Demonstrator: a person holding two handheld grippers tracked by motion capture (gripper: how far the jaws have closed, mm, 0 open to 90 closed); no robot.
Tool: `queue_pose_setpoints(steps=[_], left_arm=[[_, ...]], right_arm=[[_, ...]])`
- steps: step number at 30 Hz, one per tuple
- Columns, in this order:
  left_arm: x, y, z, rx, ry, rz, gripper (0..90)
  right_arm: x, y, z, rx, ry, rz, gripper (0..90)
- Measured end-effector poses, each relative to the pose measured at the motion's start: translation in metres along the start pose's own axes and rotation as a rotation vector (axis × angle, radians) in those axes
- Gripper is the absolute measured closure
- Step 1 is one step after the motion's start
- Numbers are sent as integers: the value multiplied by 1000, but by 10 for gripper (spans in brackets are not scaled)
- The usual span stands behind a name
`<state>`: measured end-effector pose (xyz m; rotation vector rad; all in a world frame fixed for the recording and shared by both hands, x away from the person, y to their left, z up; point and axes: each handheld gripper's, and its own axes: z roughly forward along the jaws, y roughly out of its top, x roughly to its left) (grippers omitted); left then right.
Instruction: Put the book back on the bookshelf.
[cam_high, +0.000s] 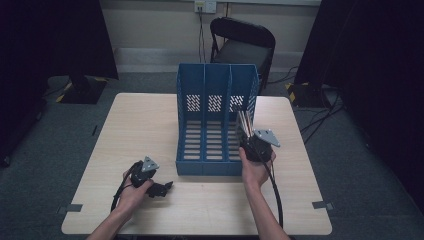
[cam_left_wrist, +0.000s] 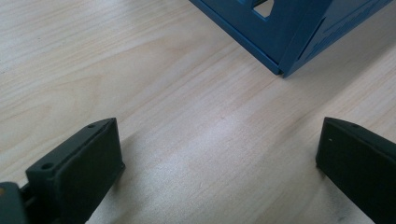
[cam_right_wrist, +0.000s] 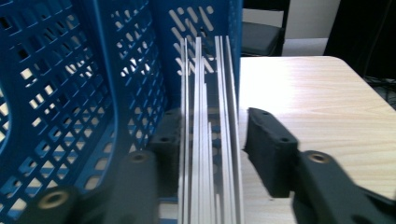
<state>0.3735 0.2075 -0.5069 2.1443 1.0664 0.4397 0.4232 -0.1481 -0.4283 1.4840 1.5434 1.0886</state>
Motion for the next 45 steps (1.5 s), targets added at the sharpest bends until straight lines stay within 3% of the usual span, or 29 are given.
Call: queue_pose_setpoints(steps=[7, 11, 14, 23, 27, 38, 45], left_arm=[[0, 0, 0, 0, 0, 0, 0], [0, 0, 0, 0, 0, 0, 0], [0, 0, 0, 0, 0, 0, 0], [0, 0, 0, 1, -2, 2, 0], [0, 0, 0, 0, -2, 2, 0], [0, 0, 0, -1, -6, 1, 0], [4, -1, -1, -1, 5, -7, 0]], right_arm=[[2, 5, -1, -16, -33, -1, 748], [4, 6, -1, -12, -49, -8, 757], [3, 6, 0, -8, -21, -6, 691], [-3, 12, -4, -11, 29, -1, 639], [-5, 15, -7, -17, 62, -15, 565], [-17, 20, -13, 27, 223, -20, 301], [-25, 19, -22, 38, 293, -31, 241]])
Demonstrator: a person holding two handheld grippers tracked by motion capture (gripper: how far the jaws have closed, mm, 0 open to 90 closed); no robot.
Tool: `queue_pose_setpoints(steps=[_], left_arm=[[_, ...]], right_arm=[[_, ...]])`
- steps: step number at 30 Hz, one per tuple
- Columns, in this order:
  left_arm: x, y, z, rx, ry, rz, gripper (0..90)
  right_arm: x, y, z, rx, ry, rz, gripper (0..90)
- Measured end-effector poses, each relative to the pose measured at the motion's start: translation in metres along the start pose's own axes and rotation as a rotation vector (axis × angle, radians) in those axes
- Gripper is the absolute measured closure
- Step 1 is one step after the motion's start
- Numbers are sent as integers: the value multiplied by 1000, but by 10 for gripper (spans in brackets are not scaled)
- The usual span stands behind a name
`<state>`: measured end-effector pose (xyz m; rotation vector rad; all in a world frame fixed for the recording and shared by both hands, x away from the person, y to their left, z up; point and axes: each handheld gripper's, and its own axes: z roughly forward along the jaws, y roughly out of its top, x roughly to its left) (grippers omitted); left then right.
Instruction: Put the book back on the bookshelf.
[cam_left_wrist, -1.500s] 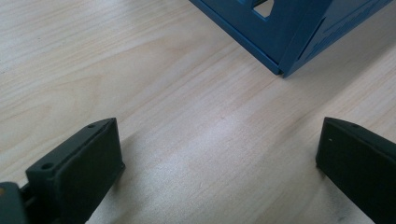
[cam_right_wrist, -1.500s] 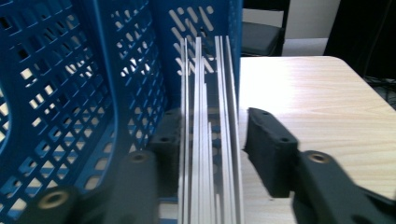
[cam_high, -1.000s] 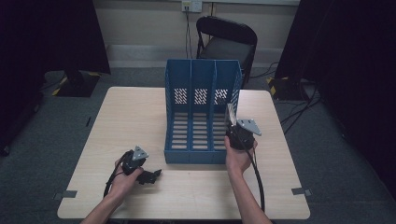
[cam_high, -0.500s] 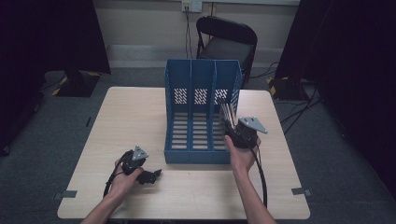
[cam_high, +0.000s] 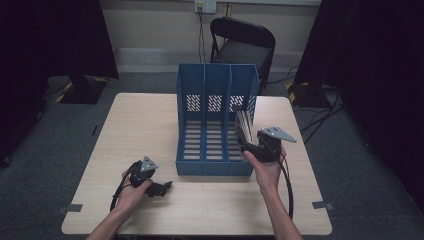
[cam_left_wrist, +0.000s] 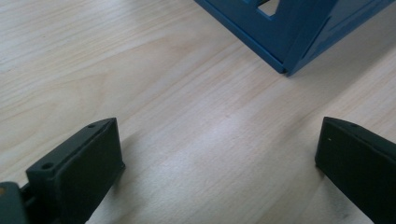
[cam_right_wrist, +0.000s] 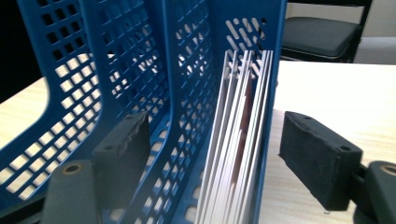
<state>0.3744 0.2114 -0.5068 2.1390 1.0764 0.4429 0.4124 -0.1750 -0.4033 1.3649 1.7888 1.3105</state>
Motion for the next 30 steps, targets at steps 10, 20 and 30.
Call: queue_pose_setpoints(steps=[10, 20, 30], left_arm=[[5, -1, -1, 1, 2, 3, 0], [4, -2, -2, 1, 17, -9, 0], [1, -2, -2, 1, 30, -26, 0]], right_arm=[[-14, -10, -27, 36, 74, -39, 156], [-27, -27, -60, 73, 96, -47, 141], [-38, -58, -82, 182, 130, -91, 140]])
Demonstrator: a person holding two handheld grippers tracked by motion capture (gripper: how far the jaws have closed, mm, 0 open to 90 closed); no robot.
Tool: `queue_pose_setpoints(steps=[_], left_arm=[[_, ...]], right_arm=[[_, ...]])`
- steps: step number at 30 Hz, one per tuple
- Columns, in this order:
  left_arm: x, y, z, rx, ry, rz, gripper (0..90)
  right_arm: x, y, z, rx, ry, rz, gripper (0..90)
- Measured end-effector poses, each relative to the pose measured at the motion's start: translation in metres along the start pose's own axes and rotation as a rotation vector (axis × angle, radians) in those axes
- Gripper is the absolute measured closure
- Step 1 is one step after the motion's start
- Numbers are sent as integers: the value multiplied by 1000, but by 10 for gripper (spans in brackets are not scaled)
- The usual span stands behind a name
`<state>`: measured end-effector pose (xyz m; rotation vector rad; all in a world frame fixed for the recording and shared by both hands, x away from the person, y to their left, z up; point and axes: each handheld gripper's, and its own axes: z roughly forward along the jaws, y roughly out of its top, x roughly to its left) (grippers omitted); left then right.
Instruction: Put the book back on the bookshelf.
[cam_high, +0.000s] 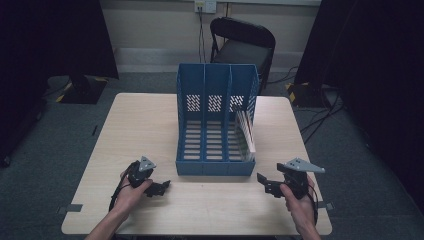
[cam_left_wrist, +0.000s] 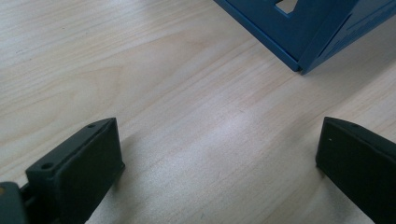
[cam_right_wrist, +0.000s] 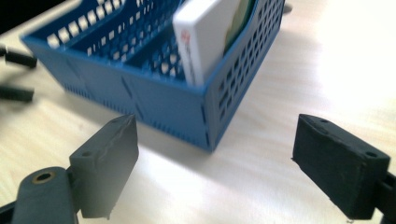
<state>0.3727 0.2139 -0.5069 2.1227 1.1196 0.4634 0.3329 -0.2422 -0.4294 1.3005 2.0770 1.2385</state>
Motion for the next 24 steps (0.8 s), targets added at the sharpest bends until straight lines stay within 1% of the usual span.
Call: queue_pose_setpoints(steps=[2, 6, 7, 9, 10, 11, 12, 15, 16, 17, 18, 19, 20, 21, 22, 24], left_arm=[[-1, 0, 0, -1, 2, -3, 0], [-1, 0, 0, 0, 5, -5, 0], [-1, 0, 0, 0, 4, -4, 0], [-2, 0, 0, -1, 6, -4, 0], [-2, 0, 1, -1, 4, -7, 0], [-3, 1, 1, 0, 2, -7, 0], [-3, 1, 1, -3, 3, -7, 0], [-4, 1, 1, -2, 1, -5, 0], [-4, 1, 1, -2, 0, -6, 0], [-4, 1, 1, -2, 1, -6, 0], [-4, 1, 1, -1, 2, -7, 0], [-4, 1, 1, -1, 2, -7, 0], [-5, 1, 2, -1, 5, -5, 0], [-5, 1, 2, -1, 5, -5, 0], [-6, 2, 2, 1, 1, 0, 0], [-6, 3, 3, 2, -2, 0, 0]], right_arm=[[0, -5, 2, 20, 2, -2, 140], [0, -17, 9, 57, 3, 11, 140], [2, -22, 14, 79, 14, 1, 140], [5, -28, 22, 125, 11, -15, 141], [6, -29, 24, 137, 14, -19, 141], [8, -31, 29, 159, 23, -28, 142], [10, -33, 33, 182, 15, -29, 141], [11, -36, 41, 211, 12, -35, 142], [11, -36, 45, 220, 4, -33, 142], [10, -37, 52, 244, 2, -52, 142], [10, -37, 56, 262, -3, -35, 142], [9, -37, 59, 264, -8, -23, 142], [9, -37, 62, 273, -20, -33, 142], [9, -37, 62, 273, -20, -33, 142], [10, -38, 66, 281, -52, -43, 137], [11, -40, 67, 265, -65, -52, 137]])
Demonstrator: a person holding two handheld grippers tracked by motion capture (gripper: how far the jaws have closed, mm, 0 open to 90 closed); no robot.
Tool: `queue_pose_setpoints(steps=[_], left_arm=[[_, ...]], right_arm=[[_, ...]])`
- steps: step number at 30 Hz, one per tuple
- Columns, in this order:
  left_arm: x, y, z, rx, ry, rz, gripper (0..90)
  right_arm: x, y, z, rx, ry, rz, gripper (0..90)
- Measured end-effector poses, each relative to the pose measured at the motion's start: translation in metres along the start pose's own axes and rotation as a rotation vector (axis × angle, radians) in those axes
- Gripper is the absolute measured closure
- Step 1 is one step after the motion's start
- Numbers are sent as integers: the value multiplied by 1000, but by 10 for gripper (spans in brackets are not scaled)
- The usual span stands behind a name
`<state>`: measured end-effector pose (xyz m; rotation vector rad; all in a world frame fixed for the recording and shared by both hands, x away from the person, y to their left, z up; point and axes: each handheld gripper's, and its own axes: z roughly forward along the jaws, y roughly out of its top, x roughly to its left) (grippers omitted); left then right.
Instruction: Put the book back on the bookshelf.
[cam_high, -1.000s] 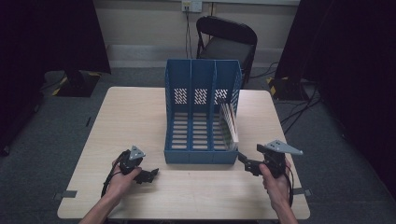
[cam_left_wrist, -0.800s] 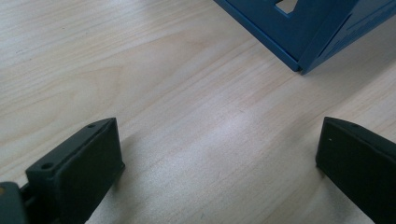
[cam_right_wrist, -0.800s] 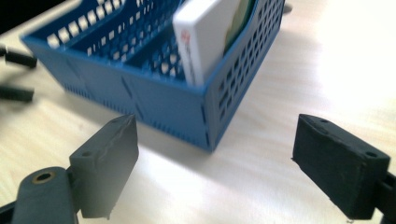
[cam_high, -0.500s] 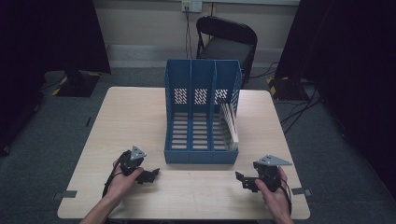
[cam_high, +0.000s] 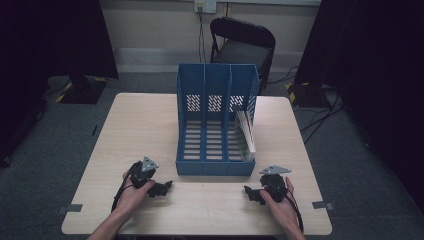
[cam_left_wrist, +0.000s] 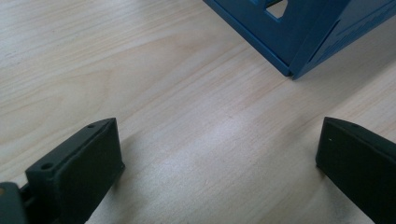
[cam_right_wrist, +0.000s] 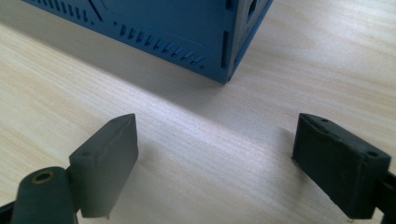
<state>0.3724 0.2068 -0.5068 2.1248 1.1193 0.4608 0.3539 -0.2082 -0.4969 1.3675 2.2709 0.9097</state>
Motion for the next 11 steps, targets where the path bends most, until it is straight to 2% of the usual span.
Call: queue_pose_setpoints(steps=[3, 6, 11], left_arm=[[0, 0, 0, -2, 2, 0, 0], [0, 0, 0, -2, 2, 0, 0], [0, 0, 0, -1, 0, 2, 0]], right_arm=[[5, -4, 3, -33, -48, -11, 108], [8, -8, 6, -81, -52, -17, 102], [8, -8, 6, -82, -52, -16, 102]])
